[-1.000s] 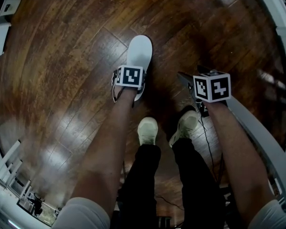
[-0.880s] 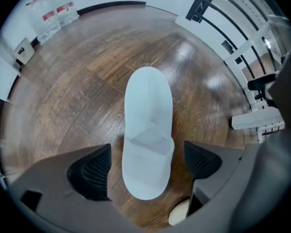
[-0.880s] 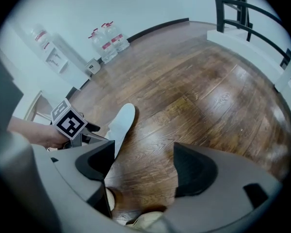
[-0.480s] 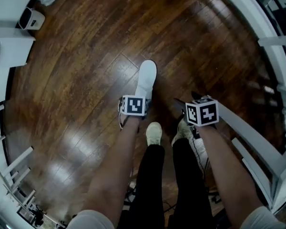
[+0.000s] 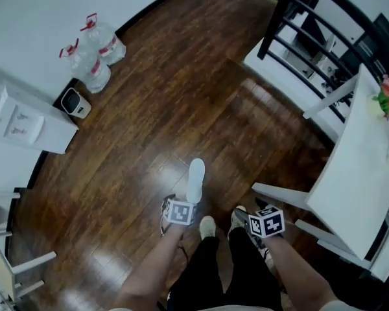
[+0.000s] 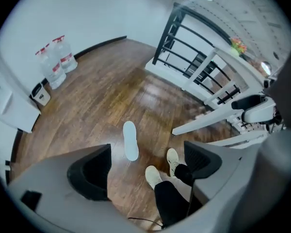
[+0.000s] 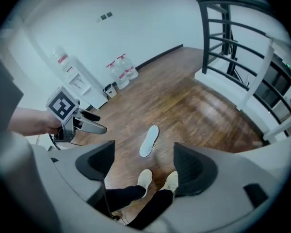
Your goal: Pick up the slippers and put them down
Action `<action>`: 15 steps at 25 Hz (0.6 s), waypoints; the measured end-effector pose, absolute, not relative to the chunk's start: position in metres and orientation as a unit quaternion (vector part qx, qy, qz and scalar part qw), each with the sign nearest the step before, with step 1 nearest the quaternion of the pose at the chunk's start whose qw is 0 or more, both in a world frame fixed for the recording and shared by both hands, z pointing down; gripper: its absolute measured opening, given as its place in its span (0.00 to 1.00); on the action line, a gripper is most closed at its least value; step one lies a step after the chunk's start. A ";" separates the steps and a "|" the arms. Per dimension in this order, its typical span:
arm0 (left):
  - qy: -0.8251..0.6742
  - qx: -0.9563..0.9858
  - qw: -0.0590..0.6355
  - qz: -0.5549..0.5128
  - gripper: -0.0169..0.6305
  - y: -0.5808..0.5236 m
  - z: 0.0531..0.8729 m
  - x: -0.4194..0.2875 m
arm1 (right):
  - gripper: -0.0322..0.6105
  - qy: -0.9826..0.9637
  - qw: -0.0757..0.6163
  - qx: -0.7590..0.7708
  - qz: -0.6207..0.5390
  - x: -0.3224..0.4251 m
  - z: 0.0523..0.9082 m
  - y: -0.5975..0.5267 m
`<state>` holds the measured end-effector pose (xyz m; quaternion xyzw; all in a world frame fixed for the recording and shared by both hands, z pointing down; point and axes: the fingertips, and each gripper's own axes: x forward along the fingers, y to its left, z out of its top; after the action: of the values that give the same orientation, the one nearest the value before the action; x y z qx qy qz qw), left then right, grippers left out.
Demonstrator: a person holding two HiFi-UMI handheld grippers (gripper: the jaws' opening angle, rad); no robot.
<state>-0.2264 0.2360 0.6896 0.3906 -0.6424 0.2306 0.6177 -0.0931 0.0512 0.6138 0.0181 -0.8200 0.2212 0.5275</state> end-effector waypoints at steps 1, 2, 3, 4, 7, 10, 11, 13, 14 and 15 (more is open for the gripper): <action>-0.648 0.412 0.595 0.236 0.75 0.232 0.663 -0.231 | 0.65 -0.828 0.518 0.024 0.215 -0.087 0.586 0.053; -0.653 0.433 0.573 0.241 0.74 0.228 0.638 -0.232 | 0.65 -0.835 0.508 0.030 0.208 -0.080 0.558 0.055; -0.653 0.452 0.556 0.245 0.75 0.224 0.614 -0.228 | 0.65 -0.841 0.499 0.037 0.205 -0.069 0.532 0.054; -0.651 0.470 0.543 0.248 0.74 0.220 0.591 -0.219 | 0.65 -0.845 0.491 0.046 0.208 -0.052 0.508 0.053; -0.632 0.514 0.521 0.256 0.74 0.208 0.529 -0.177 | 0.65 -0.850 0.468 0.082 0.226 0.011 0.445 0.048; -0.614 0.549 0.501 0.268 0.75 0.194 0.472 -0.134 | 0.65 -0.859 0.443 0.121 0.226 0.075 0.389 0.038; -0.610 0.560 0.490 0.272 0.74 0.187 0.453 -0.122 | 0.65 -0.862 0.434 0.136 0.225 0.096 0.373 0.033; -0.605 0.592 0.459 0.270 0.75 0.166 0.414 -0.095 | 0.65 -0.866 0.414 0.169 0.223 0.141 0.345 0.022; -0.602 0.610 0.442 0.263 0.75 0.154 0.393 -0.078 | 0.65 -0.868 0.403 0.184 0.224 0.164 0.331 0.019; -0.599 0.626 0.428 0.257 0.74 0.143 0.374 -0.061 | 0.65 -0.870 0.391 0.197 0.225 0.187 0.318 0.018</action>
<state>-0.0612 0.1433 0.3740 0.6260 -0.5992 0.2568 0.4279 0.1875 0.0175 0.3180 0.1974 -0.8703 0.2250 0.3911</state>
